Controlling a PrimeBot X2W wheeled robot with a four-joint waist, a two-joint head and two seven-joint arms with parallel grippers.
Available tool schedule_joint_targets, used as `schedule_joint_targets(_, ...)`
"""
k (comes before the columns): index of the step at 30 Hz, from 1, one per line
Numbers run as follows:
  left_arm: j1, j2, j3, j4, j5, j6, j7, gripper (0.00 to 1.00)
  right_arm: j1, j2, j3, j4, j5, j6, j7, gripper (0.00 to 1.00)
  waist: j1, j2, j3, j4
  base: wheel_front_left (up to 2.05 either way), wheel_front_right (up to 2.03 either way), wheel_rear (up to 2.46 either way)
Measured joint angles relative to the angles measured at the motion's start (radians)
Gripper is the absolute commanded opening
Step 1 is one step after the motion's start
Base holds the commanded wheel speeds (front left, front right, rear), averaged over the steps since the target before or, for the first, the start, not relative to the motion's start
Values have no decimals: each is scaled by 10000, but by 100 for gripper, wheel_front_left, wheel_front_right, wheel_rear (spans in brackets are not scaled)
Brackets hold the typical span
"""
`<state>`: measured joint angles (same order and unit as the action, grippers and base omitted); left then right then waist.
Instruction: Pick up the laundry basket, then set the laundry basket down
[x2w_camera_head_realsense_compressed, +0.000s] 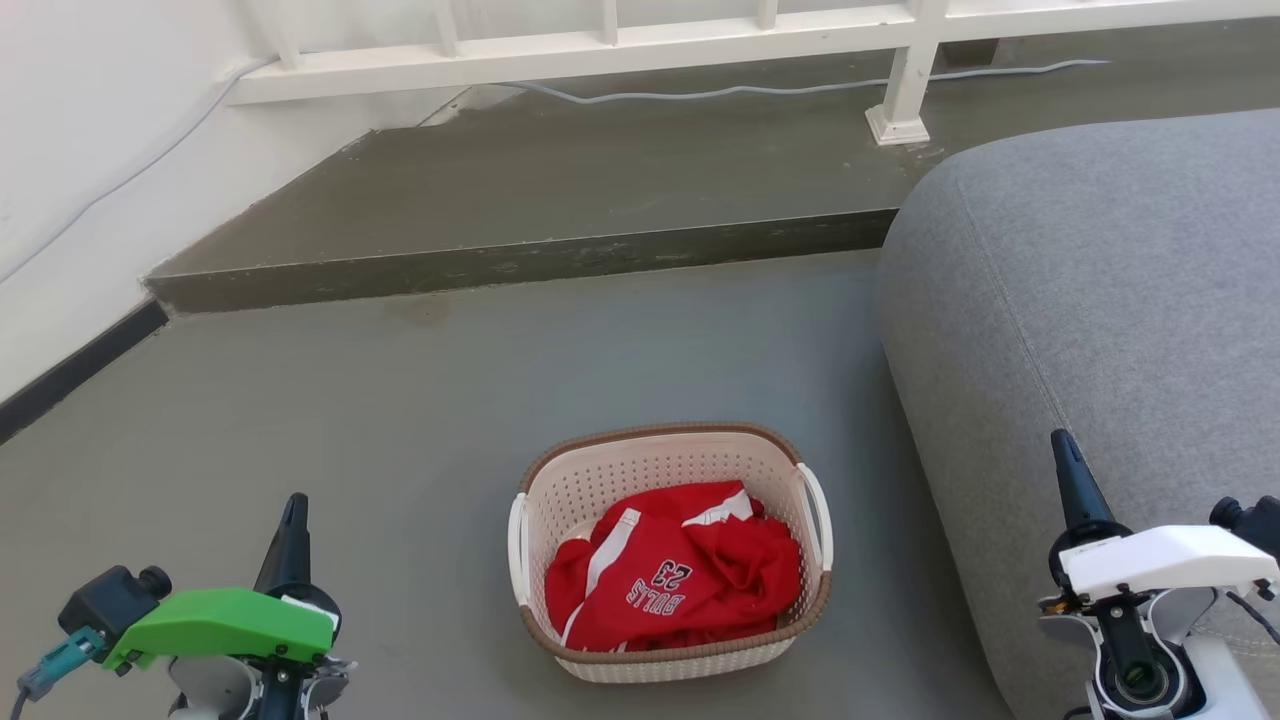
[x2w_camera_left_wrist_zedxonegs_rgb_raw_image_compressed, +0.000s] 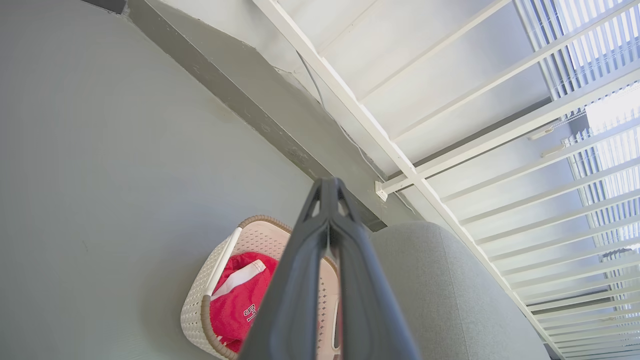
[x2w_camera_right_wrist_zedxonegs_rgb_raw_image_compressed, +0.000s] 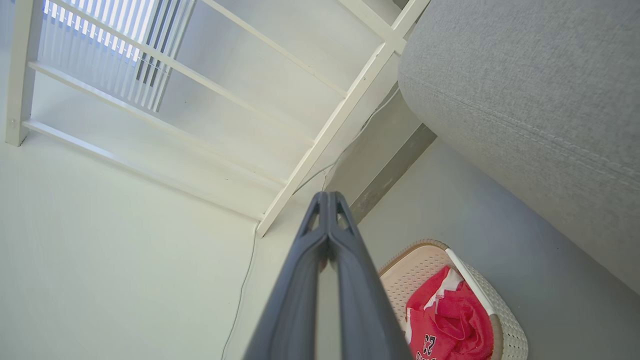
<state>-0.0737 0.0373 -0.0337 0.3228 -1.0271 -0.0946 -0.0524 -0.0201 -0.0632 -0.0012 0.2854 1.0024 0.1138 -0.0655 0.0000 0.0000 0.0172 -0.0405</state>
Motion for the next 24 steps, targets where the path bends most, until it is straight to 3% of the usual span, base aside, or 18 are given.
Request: schedule_joint_targets(24, 0, -2, 614, -155, -2790, -119, 813, 0, -171, 69, -625, -2, 2951, 4, 849, 0, 0, 0, -71, 201, 0, 0, 0)
